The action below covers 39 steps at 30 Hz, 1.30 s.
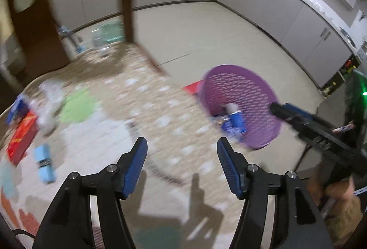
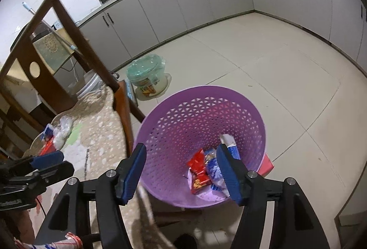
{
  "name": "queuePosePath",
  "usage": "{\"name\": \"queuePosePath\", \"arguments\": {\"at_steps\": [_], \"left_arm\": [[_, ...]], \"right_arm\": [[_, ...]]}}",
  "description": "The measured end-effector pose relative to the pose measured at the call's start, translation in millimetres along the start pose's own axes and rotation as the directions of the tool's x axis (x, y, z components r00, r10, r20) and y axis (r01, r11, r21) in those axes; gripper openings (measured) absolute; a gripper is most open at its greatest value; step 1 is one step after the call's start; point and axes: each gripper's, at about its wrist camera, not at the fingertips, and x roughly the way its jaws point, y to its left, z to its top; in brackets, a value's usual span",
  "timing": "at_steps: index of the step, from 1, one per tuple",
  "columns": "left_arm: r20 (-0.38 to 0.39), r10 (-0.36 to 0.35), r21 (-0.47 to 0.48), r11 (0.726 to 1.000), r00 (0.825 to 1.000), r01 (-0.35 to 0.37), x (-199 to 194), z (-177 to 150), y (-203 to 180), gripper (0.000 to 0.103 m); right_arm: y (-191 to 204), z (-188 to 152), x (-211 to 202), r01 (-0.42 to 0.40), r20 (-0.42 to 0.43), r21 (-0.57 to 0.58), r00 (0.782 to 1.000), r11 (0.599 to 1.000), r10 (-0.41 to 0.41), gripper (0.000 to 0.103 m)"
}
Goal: Collect trash
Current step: 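Return both tools to the bed toward the red box and blue tape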
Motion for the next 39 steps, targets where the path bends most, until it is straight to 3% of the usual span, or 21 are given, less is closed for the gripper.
{"name": "queuePosePath", "arguments": {"at_steps": [5, 11, 15, 19, 22, 27, 31, 34, 36, 39], "left_arm": [[0.008, 0.106, -0.115, 0.988, 0.994, -0.105, -20, -26, 81, 0.062], [0.007, 0.257, -0.244, 0.938, 0.966, -0.248, -40, -77, 190, 0.066], [-0.003, 0.295, -0.293, 0.913, 0.956, -0.283, -42, -103, 243, 0.067], [0.002, 0.291, -0.293, 0.915, 0.957, -0.278, -39, -108, 279, 0.067], [0.011, 0.270, -0.260, 0.930, 0.963, -0.258, -32, -102, 293, 0.068], [0.026, 0.259, -0.137, 0.958, 0.965, -0.253, -16, -83, 292, 0.072], [0.027, 0.264, -0.031, 0.964, 0.964, -0.263, 2, -69, 282, 0.076], [-0.001, 0.239, -0.006, 0.971, 0.971, -0.239, 19, -62, 281, 0.076], [-0.020, 0.222, -0.015, 0.975, 0.975, -0.223, 27, -58, 279, 0.076], [-0.054, 0.198, -0.055, 0.978, 0.979, -0.201, 33, -55, 278, 0.068]], "right_arm": [[35, -9, -5, -0.024, -0.024, -0.050, 0.999, 0.998, 0.023, 0.070], [95, -24, 9, -0.077, -0.096, -0.131, 0.993, 0.988, 0.065, 0.070], [152, -35, 31, -0.142, -0.171, -0.190, 0.979, 0.971, 0.110, 0.070], [214, -45, 62, -0.238, -0.262, -0.226, 0.949, 0.945, 0.176, 0.070], [263, -53, 88, -0.301, -0.313, -0.239, 0.924, 0.923, 0.221, 0.070], [323, -63, 128, -0.346, -0.361, -0.259, 0.901, 0.902, 0.242, 0.070], [353, -72, 151, -0.329, -0.370, -0.310, 0.906, 0.892, 0.206, 0.070], [359, -75, 157, -0.283, -0.342, -0.350, 0.926, 0.893, 0.159, 0.047], [357, -72, 158, -0.308, -0.357, -0.326, 0.916, 0.894, 0.185, 0.031], [351, -71, 156, -0.312, -0.362, -0.306, 0.912, 0.899, 0.193, 0.030]]}}
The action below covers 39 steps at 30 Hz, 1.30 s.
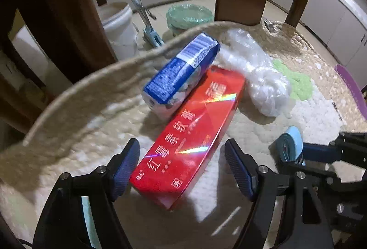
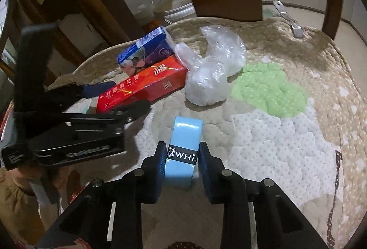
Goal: Collect trash
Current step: 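Return both tools to the bed toward the red box and blue tape, then grasp the red ointment box with left tool while right tool grasps blue tape roll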
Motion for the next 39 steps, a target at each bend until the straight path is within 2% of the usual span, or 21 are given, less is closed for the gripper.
{"name": "queuePosePath", "arguments": {"at_steps": [2, 3, 5, 9, 14, 17, 18, 21, 22, 24, 26, 30, 33, 39], "left_arm": [[-0.017, 0.024, -0.008, 1.000, 1.000, -0.024, -3, -2, -3, 0.057], [-0.024, 0.017, -0.013, 1.000, 1.000, -0.018, -7, -3, -4, 0.054], [-0.036, -0.008, -0.042, 0.999, 0.999, 0.007, -19, -10, -3, 0.040], [-0.048, -0.064, -0.127, 0.990, 0.997, 0.058, -52, -37, 2, 0.040], [-0.055, -0.112, -0.213, 0.972, 0.992, 0.097, -93, -91, 3, 0.040], [-0.093, -0.125, -0.240, 0.966, 0.988, 0.100, -108, -119, 1, 0.040], [-0.108, -0.136, -0.241, 0.965, 0.985, 0.107, -110, -127, 0, 0.040], [-0.129, -0.111, -0.231, 0.970, 0.985, 0.079, -105, -132, -5, 0.042], [-0.137, -0.091, -0.234, 0.970, 0.986, 0.057, -104, -131, -5, 0.044], [-0.128, -0.066, -0.245, 0.969, 0.990, 0.033, -100, -125, -4, 0.049], [-0.113, -0.036, -0.244, 0.970, 0.993, 0.007, -100, -122, 0, 0.058], [-0.105, -0.017, -0.243, 0.970, 0.994, -0.009, -90, -113, 4, 0.058], [-0.089, 0.035, -0.220, 0.974, 0.995, -0.054, -80, -108, 3, 0.060], [-0.039, 0.092, -0.232, 0.968, 0.995, -0.099, -82, -111, -7, 0.066]], "right_arm": [[-2, -2, -4, -0.008, 0.000, 0.010, 1.000, 1.000, 0.008, 0.030], [-4, -2, -9, -0.012, 0.000, 0.014, 1.000, 1.000, 0.012, 0.029], [-4, -5, -15, -0.019, 0.000, 0.013, 1.000, 1.000, 0.019, 0.029], [-3, -12, -32, -0.033, -0.004, 0.005, 0.999, 0.999, 0.033, 0.029], [-11, -33, -70, -0.062, -0.006, 0.011, 0.998, 0.998, 0.062, 0.029], [-21, -50, -92, -0.120, -0.035, 0.041, 0.992, 0.992, 0.121, 0.029], [-27, -58, -97, -0.161, -0.067, 0.061, 0.984, 0.985, 0.165, 0.029], [-30, -67, -92, -0.196, -0.122, 0.102, 0.970, 0.975, 0.208, 0.030], [-33, -69, -89, -0.167, -0.130, 0.099, 0.975, 0.981, 0.179, 0.030], [-37, -75, -84, -0.099, -0.130, 0.095, 0.985, 0.991, 0.111, 0.040], [-40, -76, -76, -0.074, -0.122, 0.101, 0.989, 0.992, 0.086, 0.044], [-36, -79, -65, -0.036, -0.105, 0.096, 0.993, 0.995, 0.046, 0.054], [-30, -79, -62, -0.020, -0.086, 0.085, 0.996, 0.996, 0.027, 0.059], [-13, -84, -55, 0.016, -0.059, 0.069, 0.998, 0.998, -0.012, 0.060]]}}
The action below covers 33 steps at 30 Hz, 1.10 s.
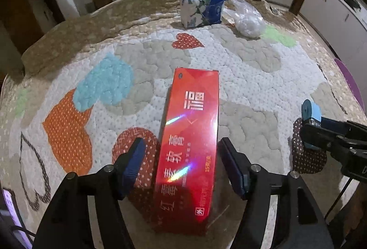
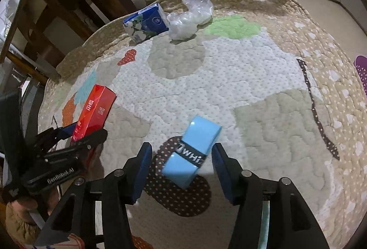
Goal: Collect trash
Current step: 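Grasp the red ointment box with left tool while right tool grasps blue tape roll, then carry both items over the purple basket and open both tools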
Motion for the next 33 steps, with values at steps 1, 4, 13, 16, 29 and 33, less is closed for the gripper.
{"name": "queuePosePath", "arguments": {"at_steps": [1, 4, 13, 16, 29, 33], "left_arm": [[0.008, 0.001, -0.019, 1.000, 1.000, -0.001, -1, -3, 1, 0.066], [0.005, -0.012, -0.041, 0.999, 1.000, 0.012, -7, -7, 2, 0.040], [0.056, -0.052, -0.058, 0.997, 0.997, 0.056, -56, -15, -6, 0.039], [0.073, -0.071, -0.062, 0.995, 0.995, 0.075, -72, -20, -9, 0.039], [0.100, -0.159, 0.105, 0.983, 0.982, 0.149, -107, 3, -88, 0.039], [0.089, -0.204, 0.188, 0.965, 0.975, 0.185, -105, 24, -138, 0.039]], "right_arm": [[2, -1, 0, 0.012, 0.009, -0.003, 1.000, 1.000, -0.012, 0.060], [4, -4, 2, 0.047, 0.025, -0.010, 0.999, 0.999, -0.047, 0.040], [-2, -13, -26, -0.006, 0.068, -0.007, 0.998, 1.000, 0.007, 0.033], [-6, -17, -38, -0.018, 0.091, 0.002, 0.996, 1.000, 0.018, 0.033], [-63, -31, -96, -0.016, 0.206, 0.083, 0.978, 0.996, -0.002, 0.033], [-104, -32, -119, 0.000, 0.251, 0.143, 0.967, 0.990, -0.036, 0.033]]}}
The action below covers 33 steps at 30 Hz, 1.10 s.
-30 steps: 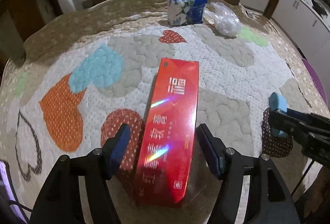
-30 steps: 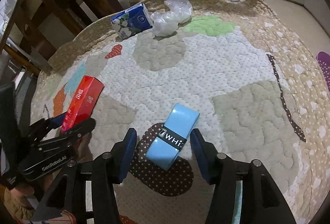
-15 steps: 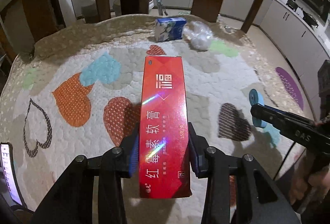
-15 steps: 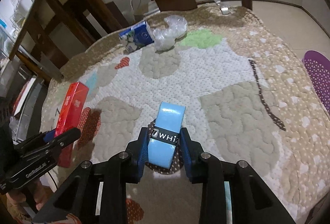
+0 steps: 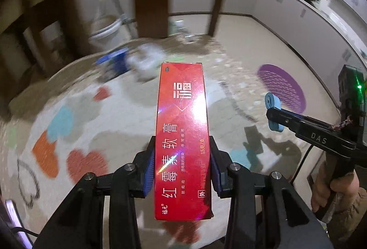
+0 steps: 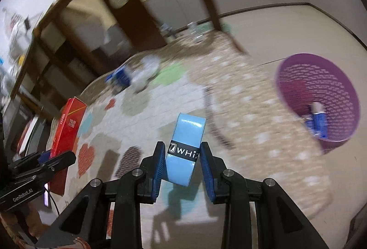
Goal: Collect trash
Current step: 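Carry both items over the purple basket and open both tools, then move both tools back to the bed toward the blue box and plastic bag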
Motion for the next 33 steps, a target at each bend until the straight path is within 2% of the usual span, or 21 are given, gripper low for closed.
{"name": "queuePosePath", "arguments": {"at_steps": [5, 12, 16, 20, 22, 25, 26, 28, 33], "left_arm": [[-0.012, -0.062, 0.092, 0.994, 0.998, 0.063, 30, 39, -61, 0.039], [-0.074, -0.129, 0.178, 0.974, 0.989, 0.141, 92, 89, -138, 0.039], [-0.122, -0.164, 0.186, 0.965, 0.979, 0.185, 132, 109, -173, 0.039], [-0.154, -0.217, 0.159, 0.957, 0.964, 0.241, 161, 124, -195, 0.039], [-0.153, -0.233, 0.148, 0.955, 0.960, 0.255, 168, 129, -201, 0.042], [-0.147, -0.250, 0.140, 0.952, 0.957, 0.270, 169, 133, -203, 0.059], [-0.134, -0.252, 0.144, 0.952, 0.958, 0.271, 166, 132, -202, 0.063], [-0.119, -0.241, 0.163, 0.952, 0.963, 0.258, 159, 130, -201, 0.065], [-0.088, -0.194, 0.171, 0.963, 0.977, 0.206, 139, 115, -174, 0.066]], "right_arm": [[-64, 15, -23, 0.054, 0.060, 0.099, 0.996, 0.994, -0.061, 0.033], [-144, 31, -36, 0.135, 0.086, 0.206, 0.984, 0.969, -0.155, 0.033], [-183, 42, -32, 0.164, 0.081, 0.253, 0.979, 0.954, -0.189, 0.033], [-204, 50, -24, 0.181, 0.072, 0.259, 0.976, 0.949, -0.206, 0.033], [-209, 54, -19, 0.187, 0.066, 0.255, 0.975, 0.949, -0.210, 0.034], [-213, 58, -16, 0.186, 0.069, 0.261, 0.975, 0.947, -0.211, 0.037], [-214, 58, -16, 0.182, 0.071, 0.263, 0.976, 0.948, -0.207, 0.042], [-212, 58, -18, 0.186, 0.078, 0.266, 0.974, 0.946, -0.214, 0.049], [-205, 54, -27, 0.177, 0.090, 0.263, 0.974, 0.948, -0.207, 0.051]]}}
